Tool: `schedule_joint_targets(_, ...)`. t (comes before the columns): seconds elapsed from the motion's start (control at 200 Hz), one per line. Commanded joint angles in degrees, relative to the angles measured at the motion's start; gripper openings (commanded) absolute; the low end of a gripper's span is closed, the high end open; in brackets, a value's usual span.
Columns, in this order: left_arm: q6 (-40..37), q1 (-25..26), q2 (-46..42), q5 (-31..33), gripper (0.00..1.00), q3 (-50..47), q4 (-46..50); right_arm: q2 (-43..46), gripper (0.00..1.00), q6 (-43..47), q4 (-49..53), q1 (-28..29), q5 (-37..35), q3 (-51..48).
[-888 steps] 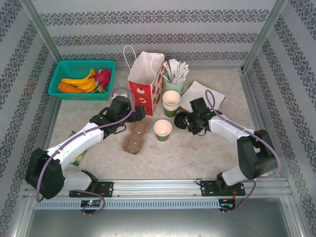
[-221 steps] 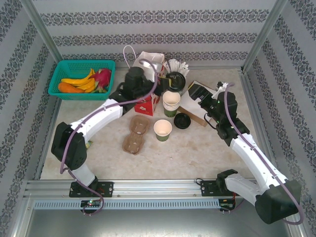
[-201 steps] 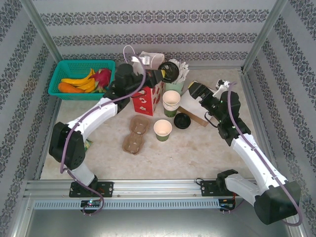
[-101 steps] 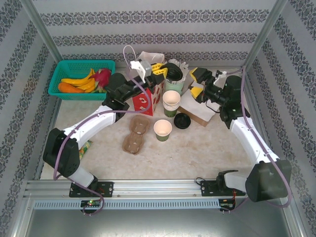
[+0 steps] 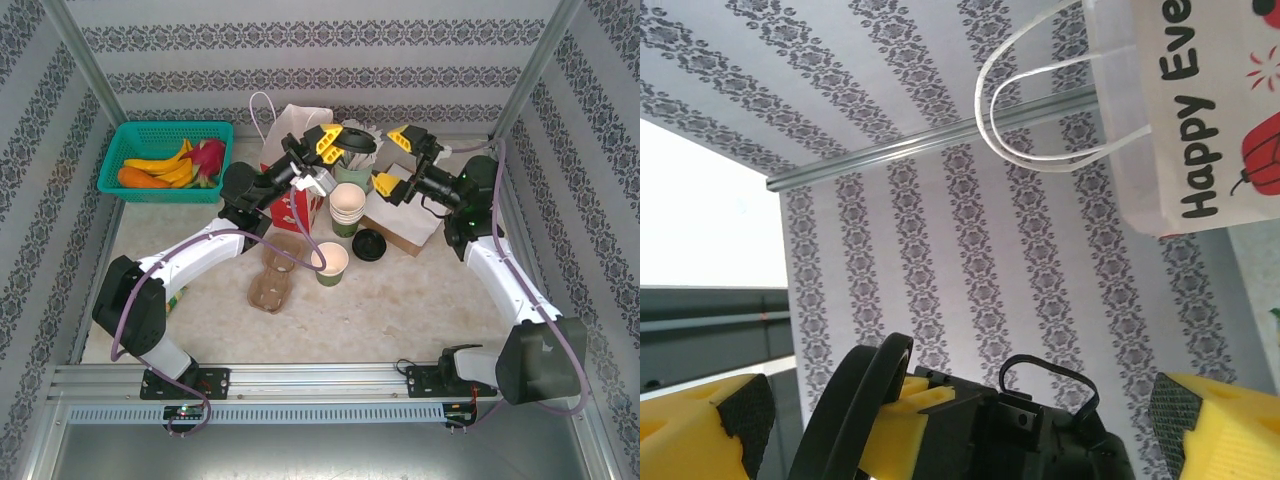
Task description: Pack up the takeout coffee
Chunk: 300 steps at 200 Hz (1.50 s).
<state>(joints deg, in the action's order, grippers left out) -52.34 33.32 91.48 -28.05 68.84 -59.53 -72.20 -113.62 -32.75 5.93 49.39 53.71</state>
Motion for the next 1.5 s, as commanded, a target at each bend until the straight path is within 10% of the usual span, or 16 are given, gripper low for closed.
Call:
schedule_joint_targets(0.0, -3.50, 0.25, -0.08, -0.92, 0.00, -0.28, -5.63, -0.82, 0.97, -6.92, -8.80, 1.53, -0.40, -0.06)
schedule_joint_targets(0.51, -0.79, -0.97, 2.12, -0.50, 0.00, 0.91, -5.42, -4.79, 0.80, -8.36, -14.09, 7.91, -5.32, 5.91)
schedule_joint_targets(1.494, -7.48, -0.98, 2.91, -0.39, 0.00, -1.06, -5.17, -9.33, 0.15, -8.85, -25.96, 10.87, -14.10, 6.01)
